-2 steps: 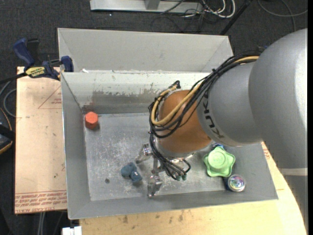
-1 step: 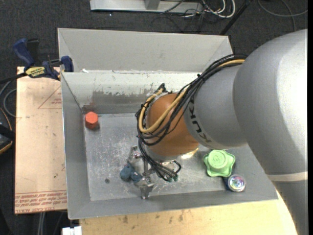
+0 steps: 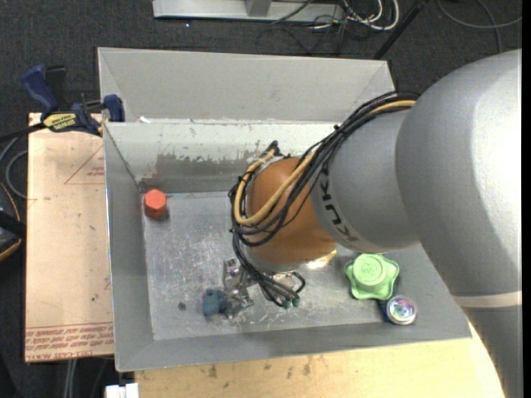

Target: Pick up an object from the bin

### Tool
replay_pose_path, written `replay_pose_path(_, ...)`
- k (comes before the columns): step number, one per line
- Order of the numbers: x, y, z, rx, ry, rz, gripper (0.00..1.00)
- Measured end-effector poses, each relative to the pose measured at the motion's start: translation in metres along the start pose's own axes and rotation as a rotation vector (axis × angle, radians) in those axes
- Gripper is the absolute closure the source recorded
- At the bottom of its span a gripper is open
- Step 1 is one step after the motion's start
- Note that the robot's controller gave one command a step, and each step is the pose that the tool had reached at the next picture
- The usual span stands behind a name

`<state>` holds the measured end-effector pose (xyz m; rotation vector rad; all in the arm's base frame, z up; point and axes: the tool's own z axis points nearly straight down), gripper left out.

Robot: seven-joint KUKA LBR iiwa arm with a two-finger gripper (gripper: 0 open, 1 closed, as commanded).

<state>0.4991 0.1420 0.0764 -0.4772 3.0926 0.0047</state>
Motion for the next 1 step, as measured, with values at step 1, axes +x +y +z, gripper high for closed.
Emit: replay_pose_path(1,-0.0165,0.0009,-0.1645,0.001,0.001,0.032,1.0)
